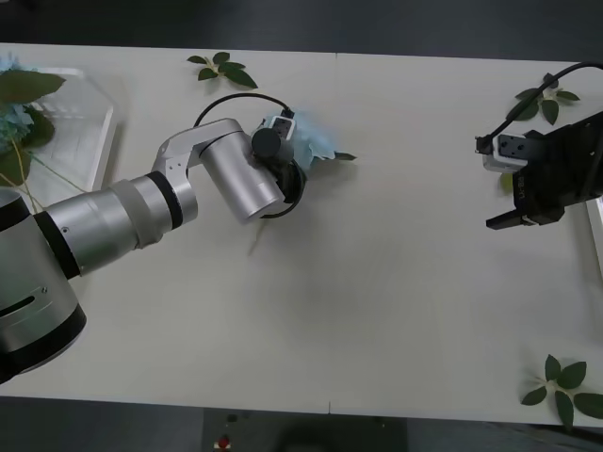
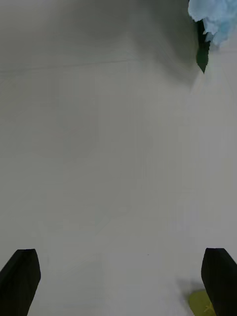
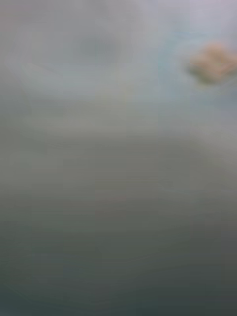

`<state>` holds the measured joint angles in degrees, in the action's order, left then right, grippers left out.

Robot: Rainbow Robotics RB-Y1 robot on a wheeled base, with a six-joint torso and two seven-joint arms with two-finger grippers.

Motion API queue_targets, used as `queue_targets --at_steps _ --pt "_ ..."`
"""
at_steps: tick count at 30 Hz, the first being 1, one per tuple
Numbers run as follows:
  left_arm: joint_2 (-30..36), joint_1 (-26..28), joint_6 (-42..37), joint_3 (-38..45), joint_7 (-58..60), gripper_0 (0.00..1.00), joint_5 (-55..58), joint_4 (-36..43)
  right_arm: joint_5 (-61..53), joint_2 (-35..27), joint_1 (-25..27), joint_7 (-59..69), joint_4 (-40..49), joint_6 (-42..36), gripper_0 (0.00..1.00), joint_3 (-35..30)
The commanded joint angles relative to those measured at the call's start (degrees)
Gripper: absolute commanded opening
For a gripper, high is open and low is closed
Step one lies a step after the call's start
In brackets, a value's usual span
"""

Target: Put the red flowers into the right box and the blue flowers into the left box

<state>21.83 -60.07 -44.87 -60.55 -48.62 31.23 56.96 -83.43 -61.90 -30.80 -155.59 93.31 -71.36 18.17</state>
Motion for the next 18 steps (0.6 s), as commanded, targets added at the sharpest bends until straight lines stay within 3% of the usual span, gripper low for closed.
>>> queue_targets --at_steps 1,11,12,14,18 --pt "0.41 -2.59 0.75 -0.54 0.28 0.0 -0.29 0.61 -0.51 -1.38 -1.9 0.59 0.38 0.43 0.96 -0.68" --pt "0.41 -2.5 0.75 -2.03 0.46 0.01 -0.29 0.52 -0.51 -1.38 -1.9 0.59 0.38 0.43 0.95 -0.68" --pt "0.41 -2.5 0.75 -2.21 0.54 0.38 -0.55 0.52 -0.51 -1.38 -1.9 0.59 0.38 0.43 0.96 -0.68" --pt "0.5 -2.5 0.75 -2.56 0.63 0.81 -0.64 0.35 -0.51 -1.38 -1.9 0.59 0.38 0.43 0.95 -0.68" --pt "0.41 -2.5 0.75 -3.7 0.98 0.89 -0.81 0.35 -0.51 -1.38 -1.9 0.59 0.38 0.43 0.96 -0.68"
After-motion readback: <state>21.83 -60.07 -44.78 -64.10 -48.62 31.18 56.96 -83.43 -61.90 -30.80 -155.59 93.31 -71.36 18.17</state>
